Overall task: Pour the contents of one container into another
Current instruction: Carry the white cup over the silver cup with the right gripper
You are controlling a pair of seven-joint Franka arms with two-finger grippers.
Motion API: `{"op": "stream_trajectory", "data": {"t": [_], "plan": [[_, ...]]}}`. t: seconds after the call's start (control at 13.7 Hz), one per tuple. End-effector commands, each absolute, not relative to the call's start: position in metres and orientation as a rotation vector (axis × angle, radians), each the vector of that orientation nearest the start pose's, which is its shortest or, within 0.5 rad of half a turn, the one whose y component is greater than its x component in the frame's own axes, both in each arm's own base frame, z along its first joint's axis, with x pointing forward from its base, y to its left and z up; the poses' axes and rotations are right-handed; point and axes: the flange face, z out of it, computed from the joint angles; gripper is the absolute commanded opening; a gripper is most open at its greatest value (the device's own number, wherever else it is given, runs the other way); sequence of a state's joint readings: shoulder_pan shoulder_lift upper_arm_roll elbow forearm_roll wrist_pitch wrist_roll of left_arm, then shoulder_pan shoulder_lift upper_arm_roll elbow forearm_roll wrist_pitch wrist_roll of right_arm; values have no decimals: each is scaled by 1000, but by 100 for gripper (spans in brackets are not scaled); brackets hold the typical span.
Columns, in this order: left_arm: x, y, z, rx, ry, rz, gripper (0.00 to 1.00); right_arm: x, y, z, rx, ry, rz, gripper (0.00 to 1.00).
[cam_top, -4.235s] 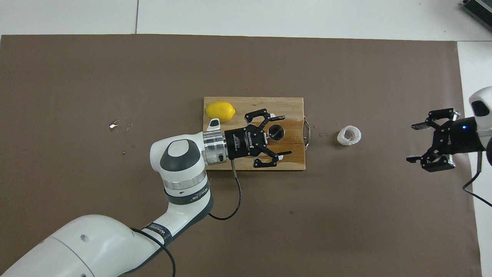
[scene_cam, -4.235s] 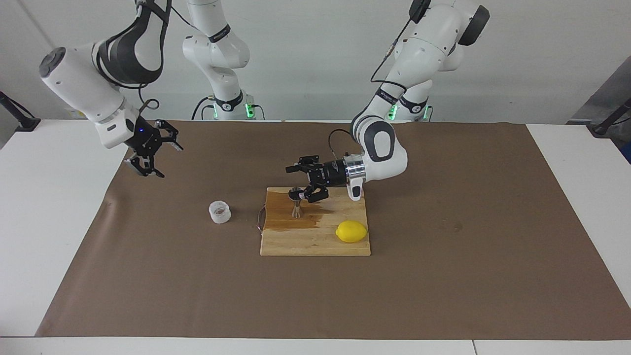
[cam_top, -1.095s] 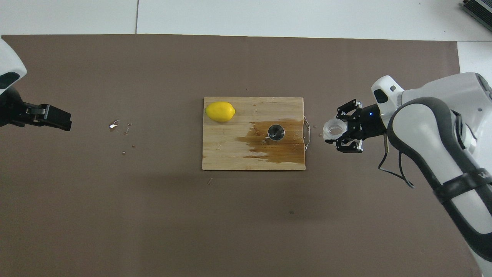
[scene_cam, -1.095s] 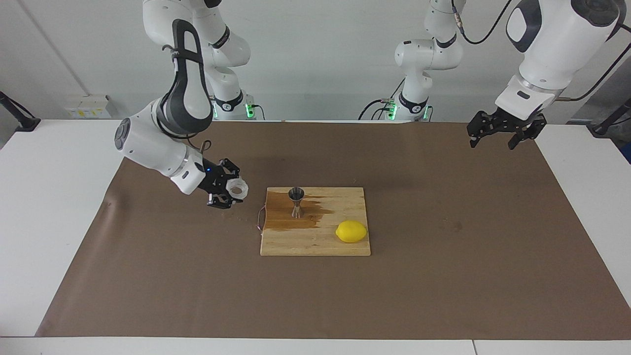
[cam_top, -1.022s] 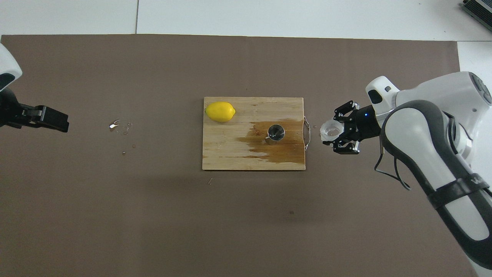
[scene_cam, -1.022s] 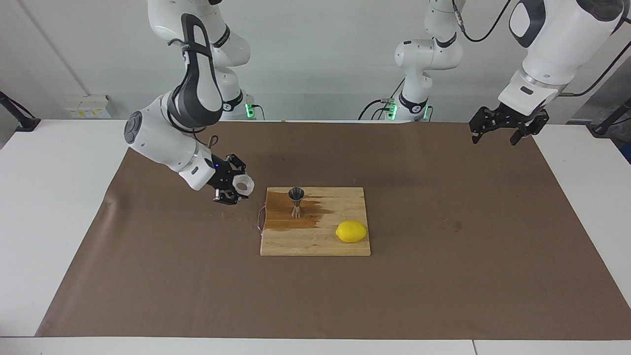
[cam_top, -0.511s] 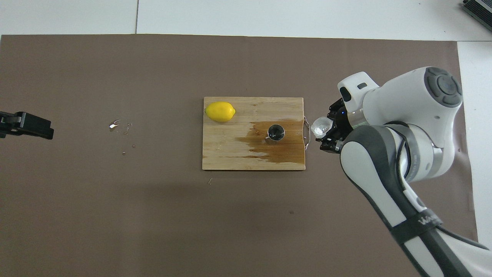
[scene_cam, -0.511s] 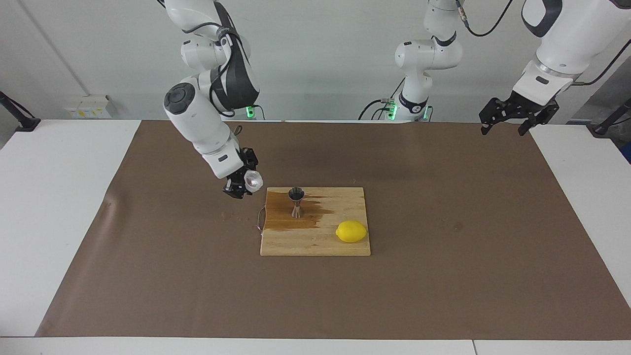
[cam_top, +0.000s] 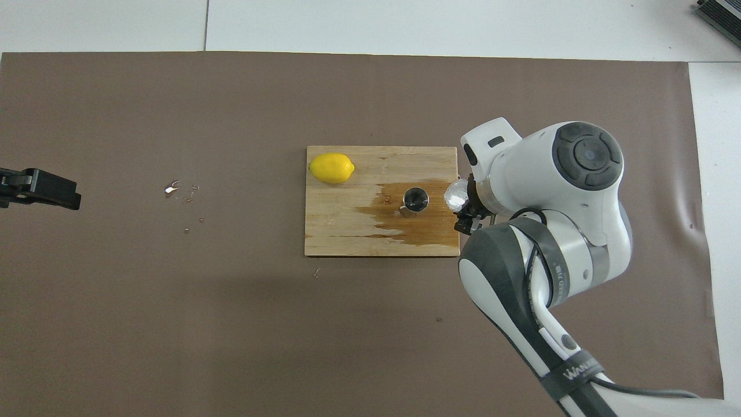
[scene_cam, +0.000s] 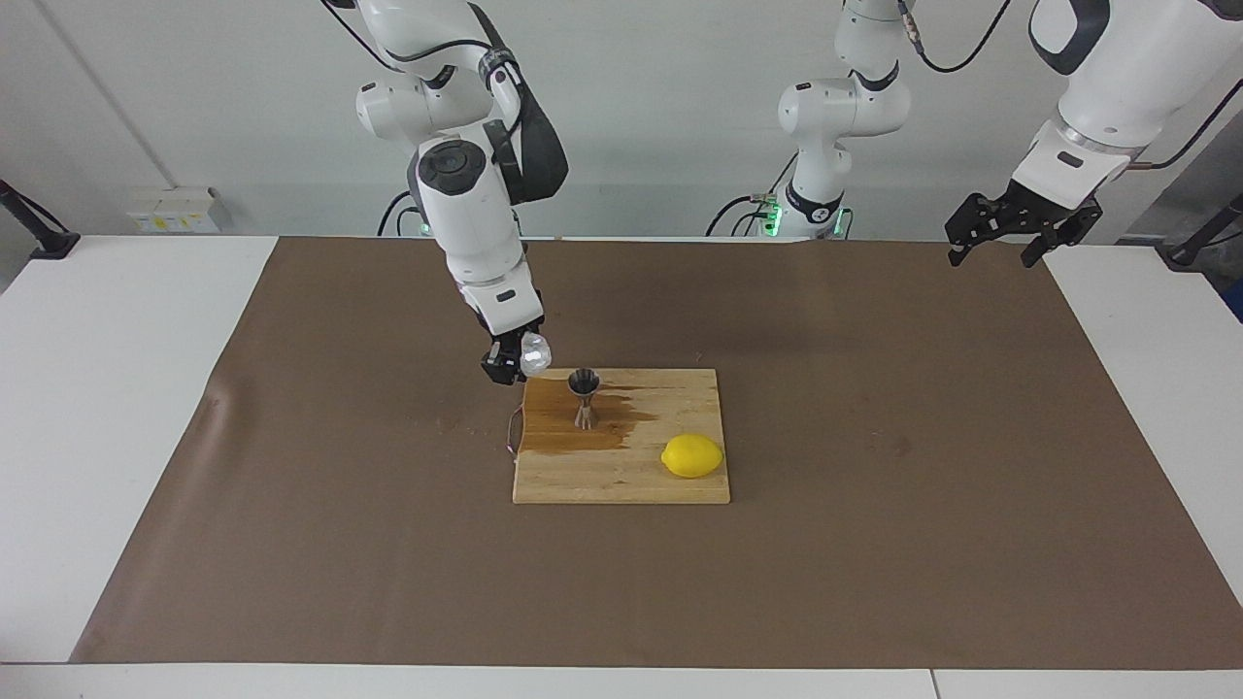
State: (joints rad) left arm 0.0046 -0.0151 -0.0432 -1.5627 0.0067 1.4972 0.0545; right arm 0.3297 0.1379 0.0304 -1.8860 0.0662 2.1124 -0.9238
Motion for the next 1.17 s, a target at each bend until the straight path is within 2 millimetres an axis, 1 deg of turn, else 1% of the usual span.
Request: {"op": "stream_trajectory", "data": {"t": [0.0, 0.15, 0.37, 0.51, 0.66, 0.88, 1.1], "plan": [[541, -24, 635, -3154, 151, 12, 100, 561, 225, 448, -2563, -1844, -187, 15], [541, -26, 636, -3170, 155, 7, 100, 557, 240, 447, -2573, -1911, -188, 15], [538, -26, 635, -3169, 157, 29, 100, 553, 252, 443, -2587, -1998, -164, 14], [538, -31, 634, -3168, 179, 31, 100, 549, 262, 441, -2580, -2109, -143, 12], [536, -31, 633, -3168, 177, 53, 100, 548, 265, 441, -2582, -2135, -143, 12], [522, -22, 627, -3164, 155, 215, 100, 548, 265, 442, -2587, -2186, -133, 12], [507, -20, 622, -3148, 150, 397, 100, 548, 265, 442, -2589, -2220, -128, 12]]}}
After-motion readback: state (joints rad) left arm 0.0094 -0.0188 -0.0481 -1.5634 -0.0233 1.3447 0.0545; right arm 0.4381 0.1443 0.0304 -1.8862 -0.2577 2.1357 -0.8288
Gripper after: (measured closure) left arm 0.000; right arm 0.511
